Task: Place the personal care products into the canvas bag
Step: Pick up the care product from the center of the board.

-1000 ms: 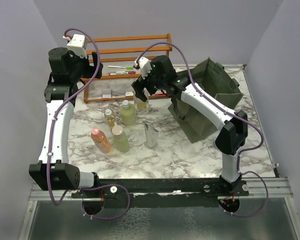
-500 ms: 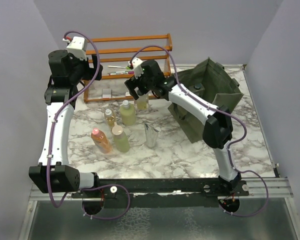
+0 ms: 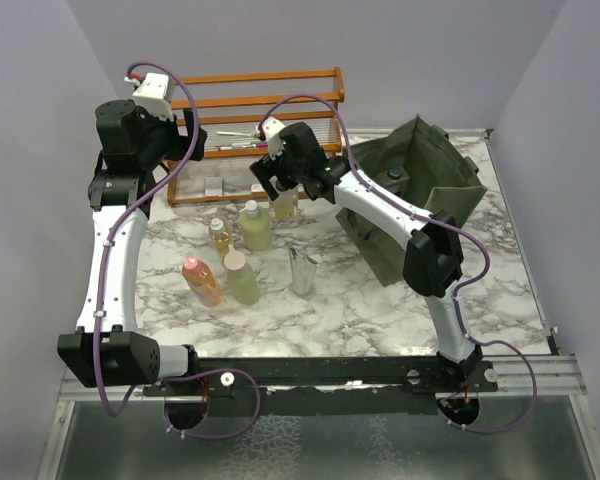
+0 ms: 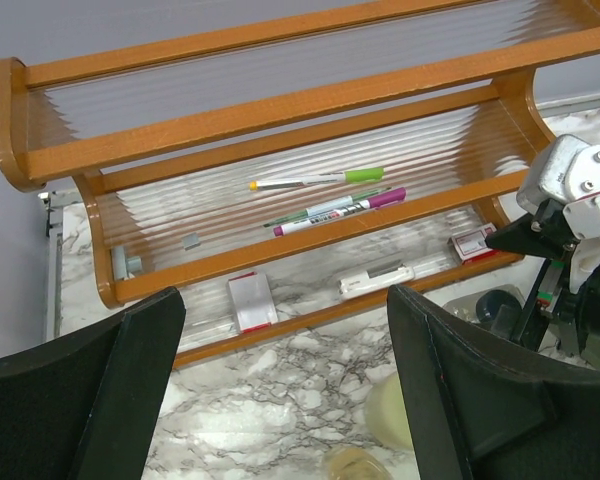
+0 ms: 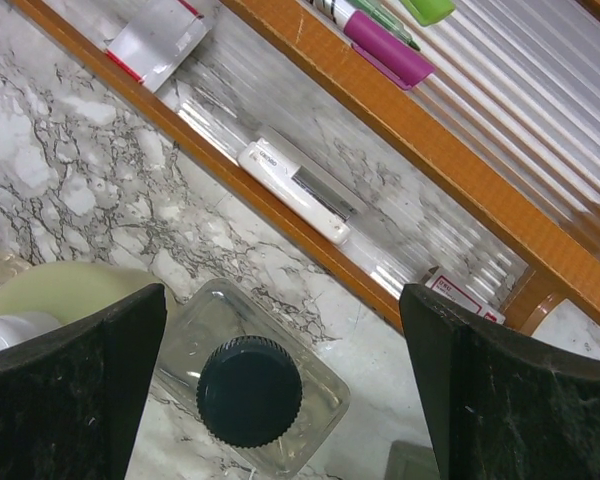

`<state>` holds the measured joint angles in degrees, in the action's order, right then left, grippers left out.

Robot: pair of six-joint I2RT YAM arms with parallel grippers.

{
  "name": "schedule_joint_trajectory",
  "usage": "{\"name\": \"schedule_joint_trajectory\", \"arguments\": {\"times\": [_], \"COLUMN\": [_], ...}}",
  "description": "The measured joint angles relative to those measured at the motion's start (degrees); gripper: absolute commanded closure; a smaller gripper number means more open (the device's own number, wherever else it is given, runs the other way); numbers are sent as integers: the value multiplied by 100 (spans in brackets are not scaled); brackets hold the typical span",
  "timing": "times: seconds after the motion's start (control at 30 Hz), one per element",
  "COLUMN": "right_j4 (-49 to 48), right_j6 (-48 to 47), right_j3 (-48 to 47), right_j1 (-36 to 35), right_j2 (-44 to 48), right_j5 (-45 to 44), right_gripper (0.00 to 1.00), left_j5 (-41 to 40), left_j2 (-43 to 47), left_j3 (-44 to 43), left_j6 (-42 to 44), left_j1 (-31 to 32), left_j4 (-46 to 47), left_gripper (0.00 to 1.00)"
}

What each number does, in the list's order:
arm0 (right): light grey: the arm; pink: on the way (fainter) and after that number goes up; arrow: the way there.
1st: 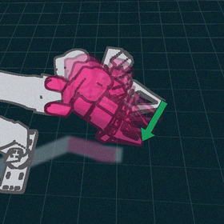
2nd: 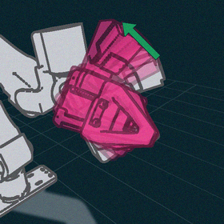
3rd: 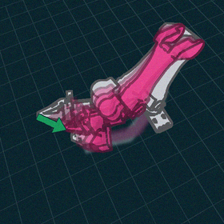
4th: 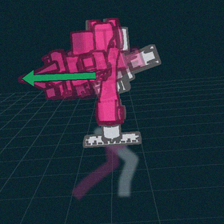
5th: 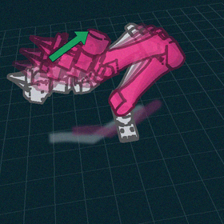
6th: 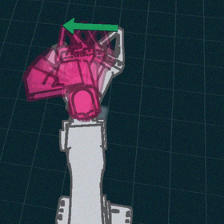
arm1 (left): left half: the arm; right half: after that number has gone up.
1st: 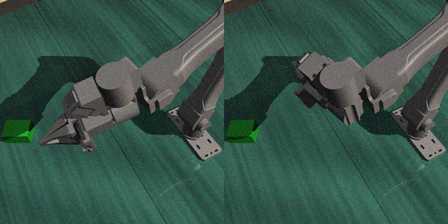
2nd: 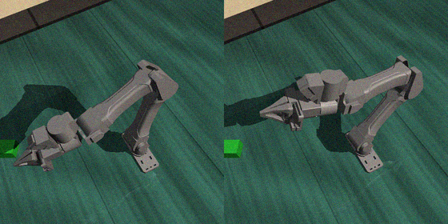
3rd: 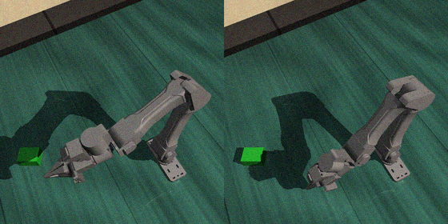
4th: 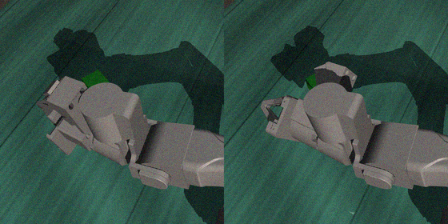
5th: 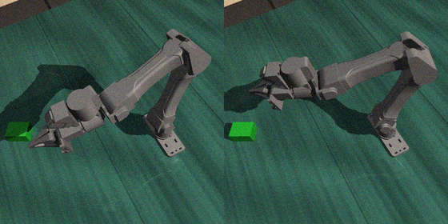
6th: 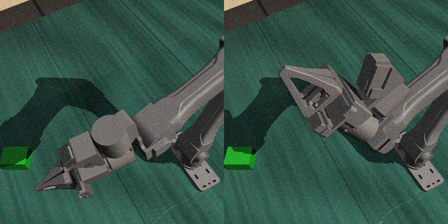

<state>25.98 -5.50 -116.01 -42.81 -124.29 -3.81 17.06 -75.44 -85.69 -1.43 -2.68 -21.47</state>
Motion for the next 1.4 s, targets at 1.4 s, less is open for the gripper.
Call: {"name": "schedule_joint_trajectory", "arguments": {"times": [1.4], "right_j4": [726], "right_j6": [-44], "right_j3": [387], "right_j1": [153], "right_j2": [111], "right_j5": [492], "right_gripper": [4], "left_j5": [214], "left_j2": [0], "left_j3": [66], "left_j6": [-22], "left_j1": [0], "left_j4": [42], "left_gripper": [15]}}
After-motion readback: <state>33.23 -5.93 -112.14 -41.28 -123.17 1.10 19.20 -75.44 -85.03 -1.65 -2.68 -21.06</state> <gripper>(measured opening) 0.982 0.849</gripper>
